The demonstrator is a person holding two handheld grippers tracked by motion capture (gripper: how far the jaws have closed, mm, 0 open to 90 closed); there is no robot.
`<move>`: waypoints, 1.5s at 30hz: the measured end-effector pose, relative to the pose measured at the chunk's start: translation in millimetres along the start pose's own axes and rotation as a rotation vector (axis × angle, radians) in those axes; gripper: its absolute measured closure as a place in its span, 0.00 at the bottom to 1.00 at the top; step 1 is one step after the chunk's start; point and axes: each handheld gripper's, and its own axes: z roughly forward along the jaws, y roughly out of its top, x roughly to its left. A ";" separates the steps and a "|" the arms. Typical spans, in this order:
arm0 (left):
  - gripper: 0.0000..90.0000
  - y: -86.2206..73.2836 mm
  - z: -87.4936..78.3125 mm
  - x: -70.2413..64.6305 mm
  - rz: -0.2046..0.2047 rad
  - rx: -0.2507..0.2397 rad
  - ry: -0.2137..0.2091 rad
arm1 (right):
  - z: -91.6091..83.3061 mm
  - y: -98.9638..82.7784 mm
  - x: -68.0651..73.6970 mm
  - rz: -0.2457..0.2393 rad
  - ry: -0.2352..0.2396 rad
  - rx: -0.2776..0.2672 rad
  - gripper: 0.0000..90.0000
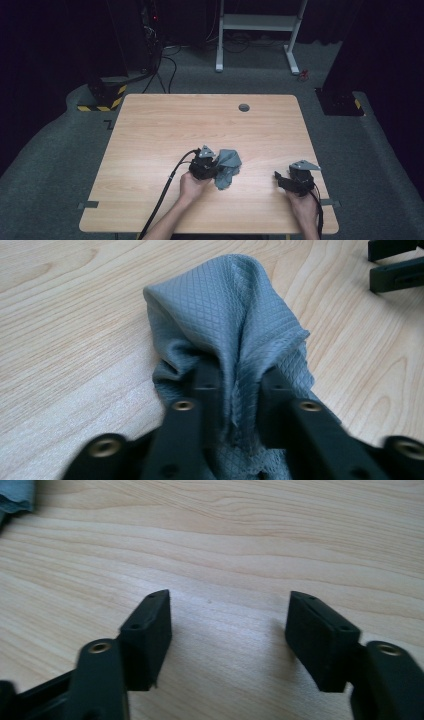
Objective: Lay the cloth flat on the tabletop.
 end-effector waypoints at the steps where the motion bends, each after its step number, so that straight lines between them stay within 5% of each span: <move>1: 0.73 0.0 0.0 0.0 0.000 0.000 0.000 | 0.0 0.0 0.0 0.000 0.000 0.000 0.42; 5: 0.62 -3.8 -14.9 -2.3 0.030 -0.036 0.042 | 1.7 2.0 4.5 -0.016 0.019 -0.005 0.49; 11: 0.65 -7.8 -28.3 -0.4 0.049 -0.054 0.073 | 2.6 5.2 18.2 -0.037 0.041 -0.004 0.63; 18: 0.77 -7.9 -27.0 -1.9 0.055 -0.064 0.052 | 0.7 18.3 65.9 -0.129 0.213 -0.065 0.66; 30: 0.98 -5.8 -21.9 0.9 0.070 -0.063 0.032 | 11.1 29.5 122.2 -0.255 0.371 -0.065 0.63; 36: 0.93 -5.3 -24.8 -4.2 0.079 -0.072 0.033 | 18.9 32.4 135.5 -0.268 0.371 -0.056 0.63; 39: 0.82 -4.7 -23.9 -5.8 0.073 -0.071 0.037 | 24.3 32.2 139.0 -0.279 0.364 -0.024 0.78; 41: 0.83 -4.7 -20.7 -5.5 0.082 -0.055 0.051 | 25.9 31.6 142.1 -0.317 0.348 -0.011 0.91; 45: 0.97 -5.6 -17.8 -4.3 0.092 -0.042 0.057 | 24.9 31.3 142.1 -0.332 0.335 -0.015 0.98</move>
